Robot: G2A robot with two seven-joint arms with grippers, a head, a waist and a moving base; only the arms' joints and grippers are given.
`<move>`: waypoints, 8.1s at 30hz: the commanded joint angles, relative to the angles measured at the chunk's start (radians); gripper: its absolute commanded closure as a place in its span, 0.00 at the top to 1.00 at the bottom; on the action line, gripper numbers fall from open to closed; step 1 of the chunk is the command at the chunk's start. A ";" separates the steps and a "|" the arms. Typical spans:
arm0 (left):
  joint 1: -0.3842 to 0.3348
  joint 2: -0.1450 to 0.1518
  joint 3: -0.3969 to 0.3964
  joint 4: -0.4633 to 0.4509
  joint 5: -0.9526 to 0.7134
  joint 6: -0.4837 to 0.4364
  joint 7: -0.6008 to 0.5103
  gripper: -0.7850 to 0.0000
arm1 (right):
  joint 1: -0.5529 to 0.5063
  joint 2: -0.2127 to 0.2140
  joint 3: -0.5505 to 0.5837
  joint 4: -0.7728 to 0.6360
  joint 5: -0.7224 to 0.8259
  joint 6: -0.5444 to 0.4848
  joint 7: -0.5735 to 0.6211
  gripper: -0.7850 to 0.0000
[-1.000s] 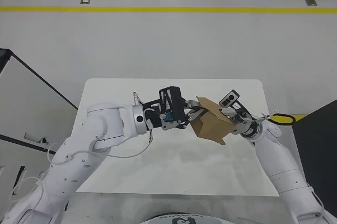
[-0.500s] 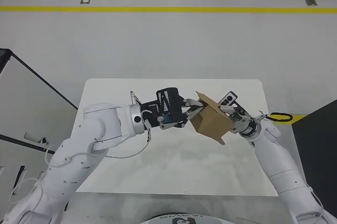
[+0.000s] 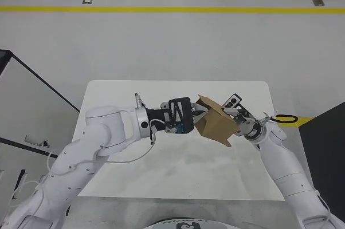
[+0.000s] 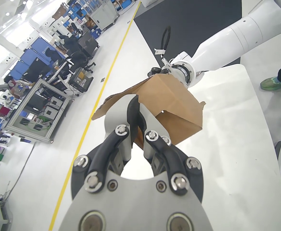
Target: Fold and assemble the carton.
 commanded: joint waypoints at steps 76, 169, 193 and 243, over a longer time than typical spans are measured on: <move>-0.019 -0.012 0.011 0.025 -0.011 -0.027 0.029 0.00 | 0.012 -0.002 0.006 -0.004 0.014 -0.002 0.088 0.00; -0.065 -0.027 0.071 -0.001 0.222 -0.072 0.056 0.00 | 0.025 -0.005 -0.018 0.011 -0.008 0.014 0.079 0.00; -0.073 -0.030 0.066 0.011 0.213 -0.077 0.053 0.00 | 0.030 -0.005 -0.010 0.024 -0.001 0.008 0.085 0.00; -0.059 -0.032 0.037 -0.001 0.208 -0.064 0.039 0.00 | 0.028 -0.005 -0.003 0.035 0.005 0.004 0.078 0.00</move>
